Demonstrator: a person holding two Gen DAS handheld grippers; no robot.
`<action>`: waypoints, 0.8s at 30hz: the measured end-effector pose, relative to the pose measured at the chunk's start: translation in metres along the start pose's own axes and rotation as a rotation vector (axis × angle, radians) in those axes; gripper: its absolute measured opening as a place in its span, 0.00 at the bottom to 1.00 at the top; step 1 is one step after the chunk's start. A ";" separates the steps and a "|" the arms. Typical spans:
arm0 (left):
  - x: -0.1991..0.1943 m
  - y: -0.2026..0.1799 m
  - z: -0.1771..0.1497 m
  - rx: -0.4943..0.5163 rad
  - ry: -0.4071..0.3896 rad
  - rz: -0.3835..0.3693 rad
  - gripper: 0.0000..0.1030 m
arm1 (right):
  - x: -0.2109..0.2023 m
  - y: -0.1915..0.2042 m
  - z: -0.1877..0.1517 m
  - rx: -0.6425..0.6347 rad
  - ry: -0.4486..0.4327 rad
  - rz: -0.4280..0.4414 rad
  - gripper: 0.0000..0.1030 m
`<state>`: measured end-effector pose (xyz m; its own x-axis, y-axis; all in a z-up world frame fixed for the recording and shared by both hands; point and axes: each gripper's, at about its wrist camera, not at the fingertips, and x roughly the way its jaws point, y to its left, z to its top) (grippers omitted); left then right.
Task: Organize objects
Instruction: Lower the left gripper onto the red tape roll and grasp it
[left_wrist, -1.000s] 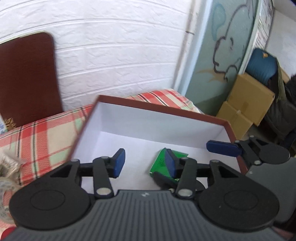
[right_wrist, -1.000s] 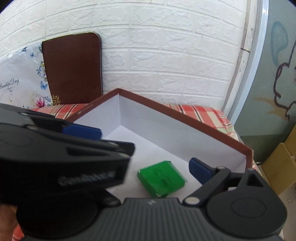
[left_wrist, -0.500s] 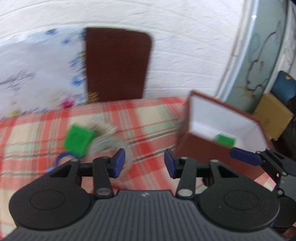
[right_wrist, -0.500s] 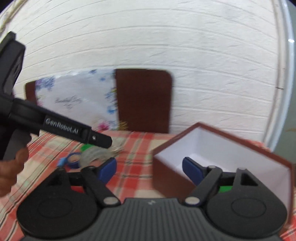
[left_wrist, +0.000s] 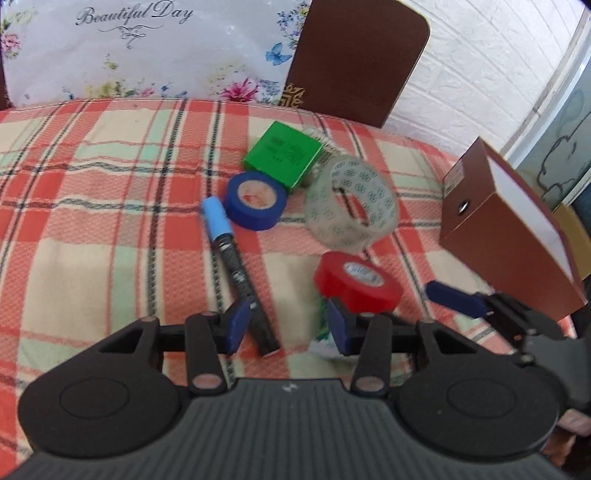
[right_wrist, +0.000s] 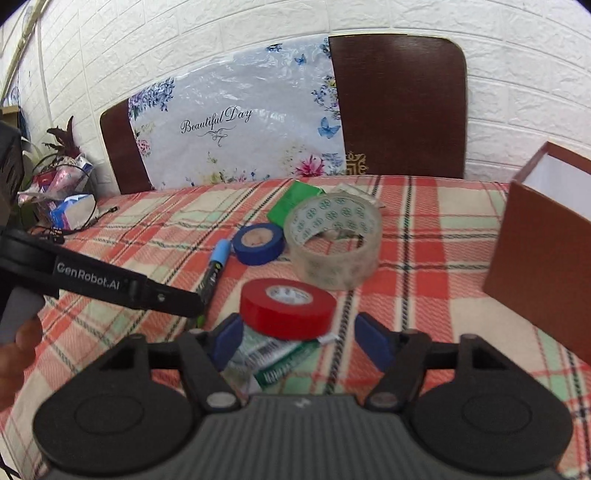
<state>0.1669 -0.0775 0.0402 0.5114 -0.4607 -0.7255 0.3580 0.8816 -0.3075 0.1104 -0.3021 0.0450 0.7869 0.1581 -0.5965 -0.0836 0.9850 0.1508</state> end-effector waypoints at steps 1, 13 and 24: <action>0.004 -0.001 0.002 -0.003 0.004 -0.015 0.47 | 0.005 0.003 0.002 0.003 0.004 0.001 0.70; 0.050 -0.004 0.029 -0.004 0.074 -0.050 0.48 | 0.068 0.008 0.019 0.059 0.196 0.008 0.77; 0.056 0.004 0.026 -0.027 0.103 -0.082 0.40 | 0.075 0.034 0.025 -0.085 0.228 -0.058 0.75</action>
<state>0.2173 -0.1028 0.0139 0.3979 -0.5196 -0.7561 0.3737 0.8445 -0.3836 0.1819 -0.2589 0.0255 0.6341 0.1030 -0.7664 -0.1013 0.9936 0.0497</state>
